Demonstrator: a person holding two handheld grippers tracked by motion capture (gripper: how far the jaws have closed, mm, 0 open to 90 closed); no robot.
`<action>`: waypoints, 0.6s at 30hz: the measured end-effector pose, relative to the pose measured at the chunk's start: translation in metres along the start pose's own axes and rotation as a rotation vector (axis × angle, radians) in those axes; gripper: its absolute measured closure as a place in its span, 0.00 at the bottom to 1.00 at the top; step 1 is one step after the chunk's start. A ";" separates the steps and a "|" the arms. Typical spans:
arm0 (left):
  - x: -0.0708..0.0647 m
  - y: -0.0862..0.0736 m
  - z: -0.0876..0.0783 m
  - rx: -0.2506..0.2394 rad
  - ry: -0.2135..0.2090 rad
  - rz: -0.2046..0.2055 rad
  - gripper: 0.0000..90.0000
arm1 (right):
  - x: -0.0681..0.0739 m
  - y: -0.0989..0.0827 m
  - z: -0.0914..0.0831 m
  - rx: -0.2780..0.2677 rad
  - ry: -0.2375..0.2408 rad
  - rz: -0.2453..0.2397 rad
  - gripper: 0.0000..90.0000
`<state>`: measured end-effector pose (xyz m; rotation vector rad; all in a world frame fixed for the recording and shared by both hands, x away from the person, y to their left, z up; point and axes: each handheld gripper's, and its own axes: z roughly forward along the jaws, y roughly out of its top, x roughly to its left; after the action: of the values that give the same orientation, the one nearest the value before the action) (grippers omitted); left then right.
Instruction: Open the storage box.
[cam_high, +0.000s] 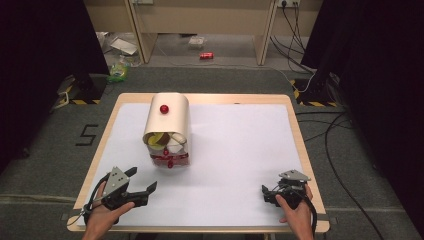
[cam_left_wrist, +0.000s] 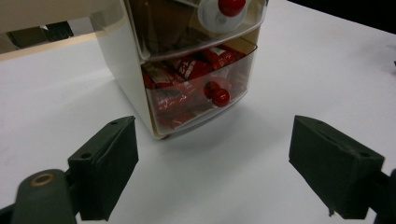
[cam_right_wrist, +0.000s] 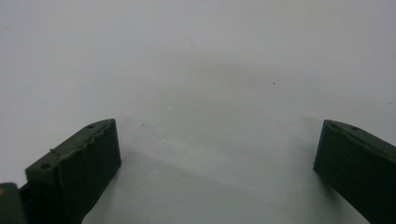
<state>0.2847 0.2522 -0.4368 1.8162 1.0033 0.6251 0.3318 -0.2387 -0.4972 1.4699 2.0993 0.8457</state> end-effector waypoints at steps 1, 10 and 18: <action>0.000 0.000 0.000 0.000 0.000 0.000 0.17 | 0.000 0.000 0.000 0.000 0.000 0.000 0.01; -0.002 0.015 0.001 -0.020 -0.009 0.019 0.17 | 0.000 0.000 0.000 0.000 0.001 0.000 0.01; -0.005 0.025 0.002 -0.039 -0.012 0.035 0.17 | 0.000 0.000 0.000 0.001 0.000 0.000 0.01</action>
<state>0.2925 0.2411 -0.4154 1.8045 0.9469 0.6508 0.3319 -0.2387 -0.4973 1.4705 2.0997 0.8450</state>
